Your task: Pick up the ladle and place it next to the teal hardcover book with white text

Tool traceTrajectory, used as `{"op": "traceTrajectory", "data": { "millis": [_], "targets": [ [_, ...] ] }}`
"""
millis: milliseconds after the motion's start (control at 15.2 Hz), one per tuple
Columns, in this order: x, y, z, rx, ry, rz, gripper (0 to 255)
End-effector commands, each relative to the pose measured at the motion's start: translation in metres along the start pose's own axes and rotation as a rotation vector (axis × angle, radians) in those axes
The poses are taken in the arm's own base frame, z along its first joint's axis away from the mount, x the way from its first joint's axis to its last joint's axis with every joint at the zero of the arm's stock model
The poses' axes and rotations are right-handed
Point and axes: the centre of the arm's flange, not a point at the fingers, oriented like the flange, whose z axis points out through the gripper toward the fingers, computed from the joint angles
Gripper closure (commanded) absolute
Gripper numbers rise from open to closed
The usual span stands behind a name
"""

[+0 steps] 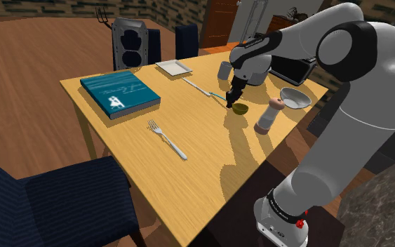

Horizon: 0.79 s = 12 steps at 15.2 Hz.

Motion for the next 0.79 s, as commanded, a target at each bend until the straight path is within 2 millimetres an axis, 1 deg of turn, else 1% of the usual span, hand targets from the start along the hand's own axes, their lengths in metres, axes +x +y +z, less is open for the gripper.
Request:
{"op": "traceTrajectory", "data": {
  "millis": [0,198,726],
  "targets": [
    [0.0,0.0,0.0,0.0,-0.001,-0.001,255],
    [0.0,0.0,0.0,0.0,-0.001,-0.001,255],
    [-0.003,-0.007,-0.041,0.0,-0.001,-0.001,255]
  ]
}}
